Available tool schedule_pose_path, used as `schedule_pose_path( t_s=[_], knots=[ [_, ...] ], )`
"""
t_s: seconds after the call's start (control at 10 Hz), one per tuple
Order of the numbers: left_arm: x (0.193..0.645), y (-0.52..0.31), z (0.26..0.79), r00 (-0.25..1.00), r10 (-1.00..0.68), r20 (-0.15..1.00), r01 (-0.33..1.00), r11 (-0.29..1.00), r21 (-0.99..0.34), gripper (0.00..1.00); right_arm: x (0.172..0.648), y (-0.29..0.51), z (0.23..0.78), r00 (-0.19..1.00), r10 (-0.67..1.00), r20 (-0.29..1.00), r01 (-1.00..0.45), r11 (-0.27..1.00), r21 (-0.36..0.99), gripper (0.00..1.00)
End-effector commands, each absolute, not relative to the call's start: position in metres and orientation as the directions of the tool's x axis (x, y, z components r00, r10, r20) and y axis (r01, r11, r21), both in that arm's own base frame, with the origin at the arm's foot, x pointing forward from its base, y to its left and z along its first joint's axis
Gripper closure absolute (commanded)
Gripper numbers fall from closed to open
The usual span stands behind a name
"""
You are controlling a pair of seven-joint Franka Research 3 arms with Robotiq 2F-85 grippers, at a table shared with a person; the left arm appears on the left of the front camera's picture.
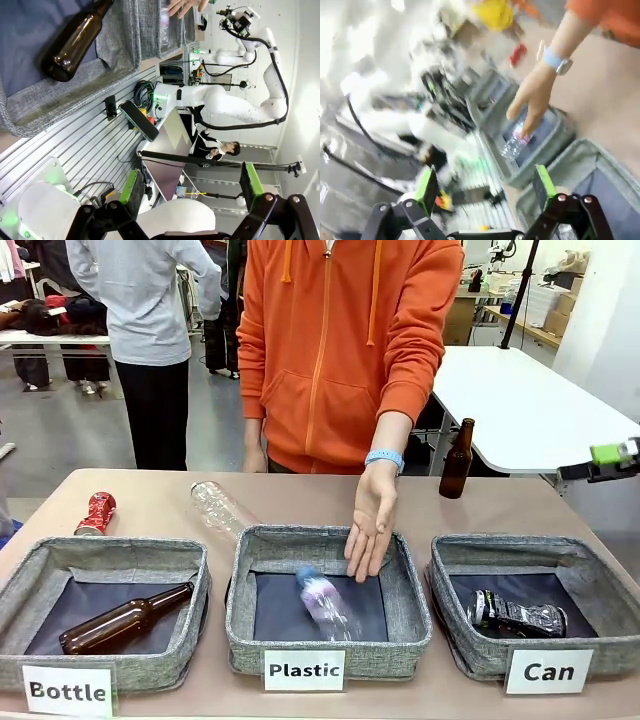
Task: Sort the can waste into the basket.
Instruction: Pick up the can waste from the table and place it in the right Fabric basket.
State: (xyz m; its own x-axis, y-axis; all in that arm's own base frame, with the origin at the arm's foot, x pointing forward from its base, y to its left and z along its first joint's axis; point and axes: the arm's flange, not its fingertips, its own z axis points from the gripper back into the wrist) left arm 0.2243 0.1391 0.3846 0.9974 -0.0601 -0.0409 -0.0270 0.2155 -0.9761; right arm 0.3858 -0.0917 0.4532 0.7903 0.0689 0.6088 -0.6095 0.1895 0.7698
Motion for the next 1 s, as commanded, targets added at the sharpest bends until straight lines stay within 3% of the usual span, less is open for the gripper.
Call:
schedule_pose_path(
  t_s=[0.0, 0.9],
  knots=[
    [0.2214, 0.139, 0.3859, 0.997, -0.062, -0.036, -0.022, 0.213, -0.977, 0.0, 0.3743, -0.0804, 0.4601, 0.719, 0.203, 0.665, -0.695, 0.219, 0.685, 0.0],
    [0.2214, 0.139, 0.3859, 0.997, -0.062, -0.036, -0.022, 0.213, -0.977, 0.0, 0.3743, -0.0804, 0.4601, 0.719, 0.203, 0.665, -0.695, 0.219, 0.685, 0.0]
  ],
)
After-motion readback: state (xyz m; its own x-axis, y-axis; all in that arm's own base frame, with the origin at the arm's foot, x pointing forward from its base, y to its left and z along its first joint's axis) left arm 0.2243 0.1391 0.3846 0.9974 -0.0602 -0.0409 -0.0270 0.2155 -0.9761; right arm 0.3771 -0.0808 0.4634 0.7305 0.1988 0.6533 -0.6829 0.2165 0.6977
